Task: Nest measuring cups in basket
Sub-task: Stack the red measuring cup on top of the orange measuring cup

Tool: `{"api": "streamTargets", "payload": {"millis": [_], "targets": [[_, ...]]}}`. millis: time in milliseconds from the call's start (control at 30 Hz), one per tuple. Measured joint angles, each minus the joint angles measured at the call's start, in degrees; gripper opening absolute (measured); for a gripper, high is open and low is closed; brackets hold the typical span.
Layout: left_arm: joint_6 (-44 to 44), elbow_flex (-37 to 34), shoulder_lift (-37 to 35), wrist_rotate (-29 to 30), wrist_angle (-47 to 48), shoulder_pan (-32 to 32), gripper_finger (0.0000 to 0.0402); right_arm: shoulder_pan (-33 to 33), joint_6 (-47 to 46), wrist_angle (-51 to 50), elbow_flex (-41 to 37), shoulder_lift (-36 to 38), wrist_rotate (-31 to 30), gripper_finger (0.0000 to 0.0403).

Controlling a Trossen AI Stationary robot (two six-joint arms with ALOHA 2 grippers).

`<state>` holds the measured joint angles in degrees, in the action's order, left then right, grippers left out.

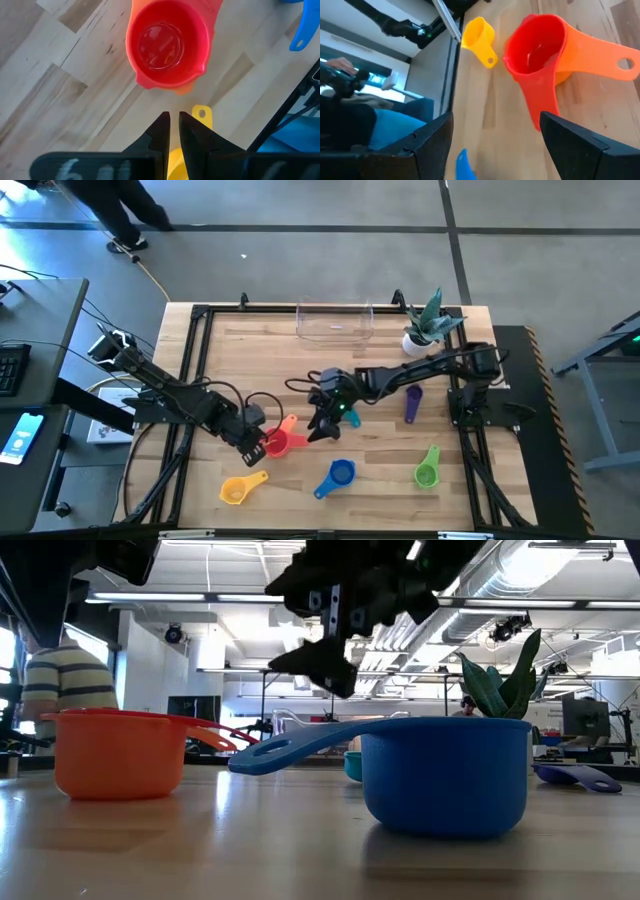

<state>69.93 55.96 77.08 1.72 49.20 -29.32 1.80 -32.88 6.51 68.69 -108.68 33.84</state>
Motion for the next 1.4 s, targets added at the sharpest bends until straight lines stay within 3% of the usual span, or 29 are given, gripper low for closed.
{"api": "streamTargets", "payload": {"millis": [667, 867, 1400], "targets": [[0.1, 0.0, 0.0, 0.4, -3.9, 0.0, 0.0030, 0.1, 7.2, 8.6, -0.1, -7.6, -6.4, 0.0288], [0.1, 0.0, 0.0, 0.6, -4.1, 0.0, 0.0030, 0.1, 10.9, 11.7, -0.2, -9.1, -5.9, 0.0288], [0.3, 0.0, 0.0, 2.2, -4.1, 0.0, 0.0030, 2.6, 9.7, 14.9, -0.1, -12.6, -3.4, 0.0288]]}}
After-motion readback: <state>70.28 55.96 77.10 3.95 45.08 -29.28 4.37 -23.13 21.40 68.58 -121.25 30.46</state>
